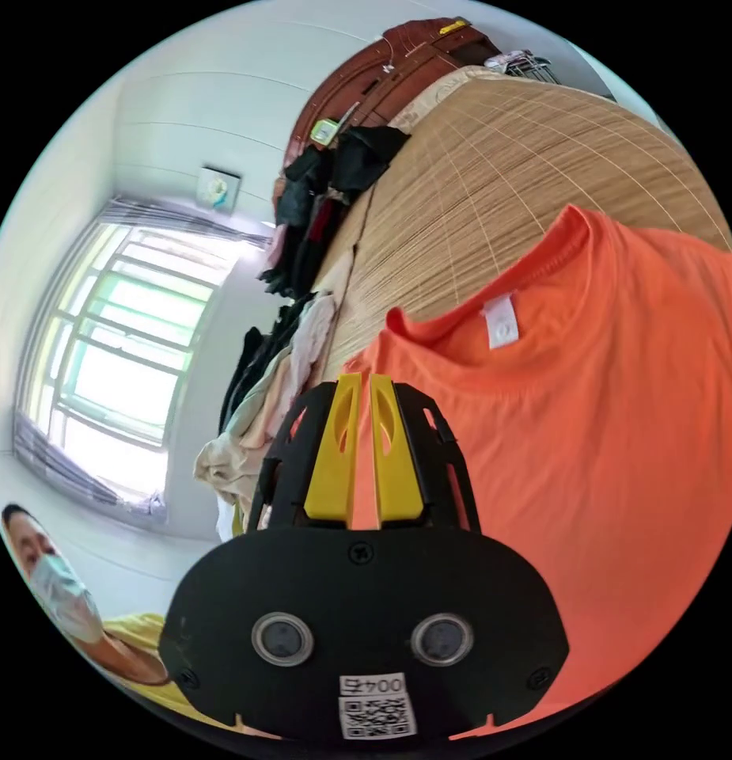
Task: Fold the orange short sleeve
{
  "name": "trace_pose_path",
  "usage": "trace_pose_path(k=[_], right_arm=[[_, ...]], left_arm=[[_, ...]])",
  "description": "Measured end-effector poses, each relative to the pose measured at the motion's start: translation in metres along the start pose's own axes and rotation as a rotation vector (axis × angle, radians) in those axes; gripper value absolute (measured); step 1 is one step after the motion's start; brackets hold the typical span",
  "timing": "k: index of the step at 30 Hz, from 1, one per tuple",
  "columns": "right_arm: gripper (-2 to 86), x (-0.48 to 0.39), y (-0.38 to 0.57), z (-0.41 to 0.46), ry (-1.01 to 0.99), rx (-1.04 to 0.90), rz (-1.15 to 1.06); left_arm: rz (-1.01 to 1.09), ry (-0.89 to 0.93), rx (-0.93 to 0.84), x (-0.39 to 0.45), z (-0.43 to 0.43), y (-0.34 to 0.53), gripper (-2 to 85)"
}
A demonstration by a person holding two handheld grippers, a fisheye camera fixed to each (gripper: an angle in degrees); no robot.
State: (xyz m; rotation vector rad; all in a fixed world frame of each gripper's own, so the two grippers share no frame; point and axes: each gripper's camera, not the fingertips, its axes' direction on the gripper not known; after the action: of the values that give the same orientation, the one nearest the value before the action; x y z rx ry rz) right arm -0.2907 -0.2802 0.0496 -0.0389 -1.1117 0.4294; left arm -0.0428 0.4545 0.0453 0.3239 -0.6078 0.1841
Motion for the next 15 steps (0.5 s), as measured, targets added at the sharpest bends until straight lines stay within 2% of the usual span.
trace_pose_path(k=[5, 8, 11, 15], right_arm=[[1.5, 0.005, -0.080, 0.063, 0.170, -0.130, 0.104], [3.3, -0.016, -0.114, 0.074, 0.124, -0.113, 0.055], [6.8, -0.044, -0.131, 0.083, 0.213, -0.213, -0.019], [6.8, -0.068, -0.105, 0.040, 0.216, -0.176, -0.125]], left_arm=[[0.001, -0.008, 0.002, 0.005, 0.007, 0.009, 0.2], [0.002, -0.010, 0.002, 0.008, 0.014, 0.013, 0.2], [0.003, -0.011, 0.001, 0.011, 0.024, 0.017, 0.2], [0.004, -0.013, 0.000, 0.016, 0.041, 0.022, 0.2]])
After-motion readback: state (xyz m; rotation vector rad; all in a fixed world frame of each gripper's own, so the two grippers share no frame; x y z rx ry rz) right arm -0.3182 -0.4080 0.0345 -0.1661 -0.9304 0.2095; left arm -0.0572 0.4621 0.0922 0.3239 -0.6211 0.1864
